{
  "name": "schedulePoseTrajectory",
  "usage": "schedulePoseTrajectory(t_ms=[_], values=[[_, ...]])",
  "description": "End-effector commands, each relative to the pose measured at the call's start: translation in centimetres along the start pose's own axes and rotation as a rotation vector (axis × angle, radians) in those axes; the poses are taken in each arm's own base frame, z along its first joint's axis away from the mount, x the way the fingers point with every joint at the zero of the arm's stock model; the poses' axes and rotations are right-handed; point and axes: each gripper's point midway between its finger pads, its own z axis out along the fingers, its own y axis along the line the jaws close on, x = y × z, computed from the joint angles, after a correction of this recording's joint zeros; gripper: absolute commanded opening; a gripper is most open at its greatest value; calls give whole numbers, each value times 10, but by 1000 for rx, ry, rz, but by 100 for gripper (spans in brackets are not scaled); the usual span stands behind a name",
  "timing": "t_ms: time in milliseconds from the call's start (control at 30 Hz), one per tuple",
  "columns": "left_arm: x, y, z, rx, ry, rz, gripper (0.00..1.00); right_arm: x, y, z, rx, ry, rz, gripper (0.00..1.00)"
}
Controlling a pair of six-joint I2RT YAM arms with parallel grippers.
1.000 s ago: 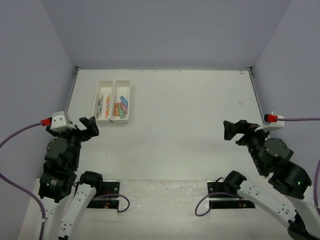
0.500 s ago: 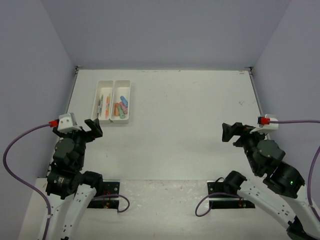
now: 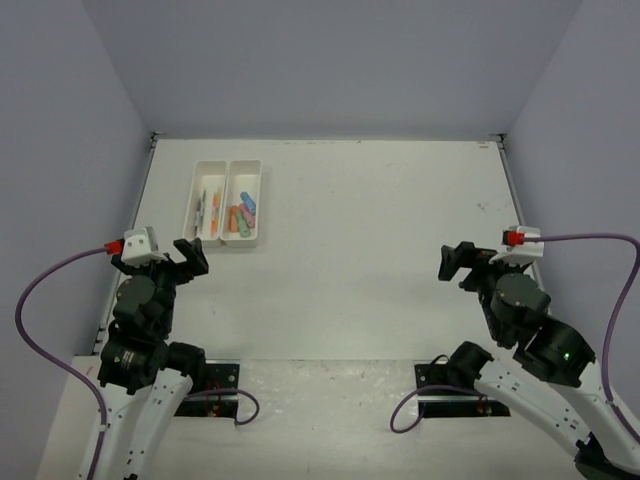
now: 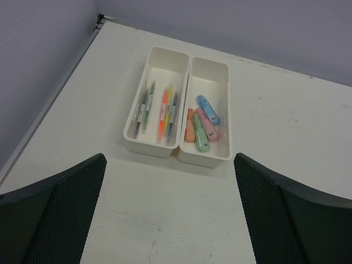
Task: Sort the stationery into containers
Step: Reset both arms
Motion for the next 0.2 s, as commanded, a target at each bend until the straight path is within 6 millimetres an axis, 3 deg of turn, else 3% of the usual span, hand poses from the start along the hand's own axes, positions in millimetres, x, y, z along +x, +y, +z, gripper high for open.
schedulePoseTrajectory(t_ms=[0, 167], values=[[-8, -6, 5, 19, -36, -10, 100, -6, -1, 5, 33, -39, 36, 99], [-6, -5, 6, 9, -24, -14, 100, -3, 0, 7, 32, -40, 41, 99]])
